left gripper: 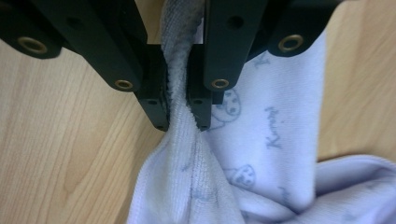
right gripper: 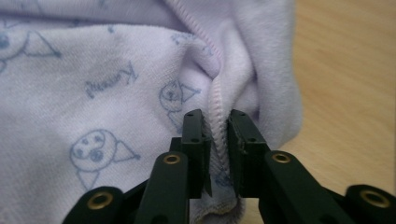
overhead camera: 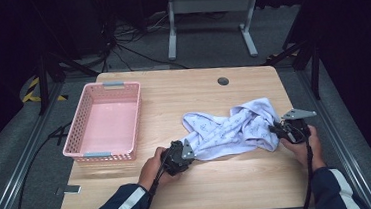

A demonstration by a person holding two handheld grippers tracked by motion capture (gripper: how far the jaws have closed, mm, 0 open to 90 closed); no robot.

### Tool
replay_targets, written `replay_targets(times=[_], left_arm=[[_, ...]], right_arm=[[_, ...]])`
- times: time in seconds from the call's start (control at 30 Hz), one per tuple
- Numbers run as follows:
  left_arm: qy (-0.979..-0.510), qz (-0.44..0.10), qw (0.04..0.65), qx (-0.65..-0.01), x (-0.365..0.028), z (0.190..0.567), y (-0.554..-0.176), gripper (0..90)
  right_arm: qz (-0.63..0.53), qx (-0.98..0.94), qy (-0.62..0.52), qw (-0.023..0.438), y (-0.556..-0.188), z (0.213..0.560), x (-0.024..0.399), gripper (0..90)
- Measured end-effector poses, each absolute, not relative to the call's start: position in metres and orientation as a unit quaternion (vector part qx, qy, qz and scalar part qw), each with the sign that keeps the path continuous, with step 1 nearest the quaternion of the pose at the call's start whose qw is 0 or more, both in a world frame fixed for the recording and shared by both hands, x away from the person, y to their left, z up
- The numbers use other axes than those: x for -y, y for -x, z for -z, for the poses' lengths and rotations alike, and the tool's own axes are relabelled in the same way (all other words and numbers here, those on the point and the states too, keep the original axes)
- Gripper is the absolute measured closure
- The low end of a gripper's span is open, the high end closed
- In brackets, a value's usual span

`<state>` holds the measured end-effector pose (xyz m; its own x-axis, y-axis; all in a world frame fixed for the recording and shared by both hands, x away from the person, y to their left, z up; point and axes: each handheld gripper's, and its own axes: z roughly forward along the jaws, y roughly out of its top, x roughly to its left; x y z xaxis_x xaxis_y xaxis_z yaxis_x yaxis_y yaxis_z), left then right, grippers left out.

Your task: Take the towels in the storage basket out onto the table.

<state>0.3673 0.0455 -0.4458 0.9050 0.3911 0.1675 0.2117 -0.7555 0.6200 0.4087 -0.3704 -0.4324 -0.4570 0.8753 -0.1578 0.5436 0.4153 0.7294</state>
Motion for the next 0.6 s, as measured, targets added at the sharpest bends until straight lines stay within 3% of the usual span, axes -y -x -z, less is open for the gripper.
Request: replay_targets(times=[0.17,0.3,0.5,0.53,0.57,0.6], left_arm=[[-0.914,-0.166,0.314,-0.194,-0.088,0.429,-0.351,82.5],[-0.910,-0.180,0.303,-0.220,-0.127,0.424,-0.331,82.5],[-0.898,-0.167,0.310,-0.263,-0.165,0.428,-0.315,81.5],[-0.899,-0.158,0.315,-0.258,-0.169,0.429,-0.313,79.2],[-0.901,-0.158,0.315,-0.252,-0.169,0.430,-0.311,79.2],[-0.900,-0.165,0.315,-0.251,-0.168,0.430,-0.309,71.5]], right_arm=[[-0.319,-0.757,-0.465,0.330,-0.408,0.411,0.386,79.5],[-0.332,-0.731,-0.479,0.355,-0.414,0.394,0.399,85.4],[-0.327,-0.721,-0.498,0.354,-0.429,0.395,0.413,88.7],[-0.330,-0.735,-0.491,0.333,-0.434,0.399,0.413,83.0],[-0.330,-0.735,-0.491,0.333,-0.434,0.399,0.413,83.0],[-0.358,-0.753,-0.464,0.298,-0.434,0.400,0.407,71.5]])
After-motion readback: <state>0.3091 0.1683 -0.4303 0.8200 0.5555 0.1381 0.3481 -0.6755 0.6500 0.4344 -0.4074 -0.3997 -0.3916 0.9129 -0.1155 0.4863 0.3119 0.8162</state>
